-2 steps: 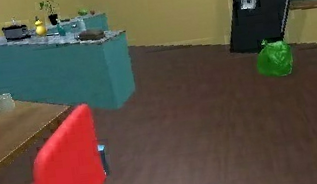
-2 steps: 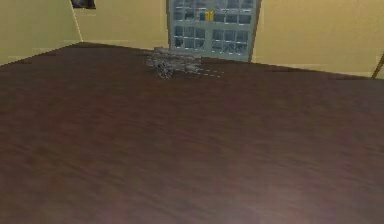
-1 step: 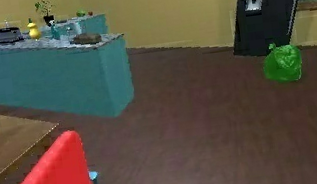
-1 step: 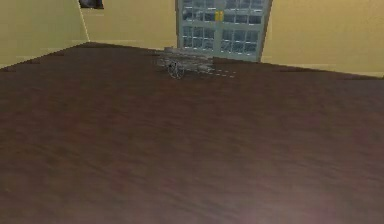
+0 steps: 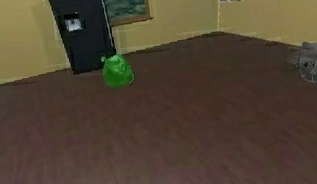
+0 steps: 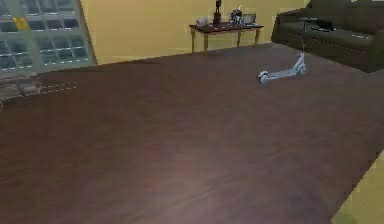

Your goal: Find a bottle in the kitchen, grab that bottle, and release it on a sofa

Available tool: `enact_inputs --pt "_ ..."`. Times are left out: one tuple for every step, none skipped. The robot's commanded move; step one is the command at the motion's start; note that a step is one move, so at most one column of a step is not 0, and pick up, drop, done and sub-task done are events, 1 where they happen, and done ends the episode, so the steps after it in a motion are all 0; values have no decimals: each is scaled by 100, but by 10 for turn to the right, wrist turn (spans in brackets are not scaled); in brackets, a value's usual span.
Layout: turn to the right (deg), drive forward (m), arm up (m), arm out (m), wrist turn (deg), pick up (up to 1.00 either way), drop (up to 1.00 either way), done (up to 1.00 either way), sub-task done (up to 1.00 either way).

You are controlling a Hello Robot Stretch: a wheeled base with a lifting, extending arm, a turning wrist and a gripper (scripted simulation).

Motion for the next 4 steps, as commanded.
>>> enact_inputs --pt "450 0 0 0 0 0 0 0 0" --pt "210 0 0 0 0 0 0 0 0" --pt "0 10 0 0 0 0 0 0 0" --pt "-450 0 0 0 0 0 0 0 0"
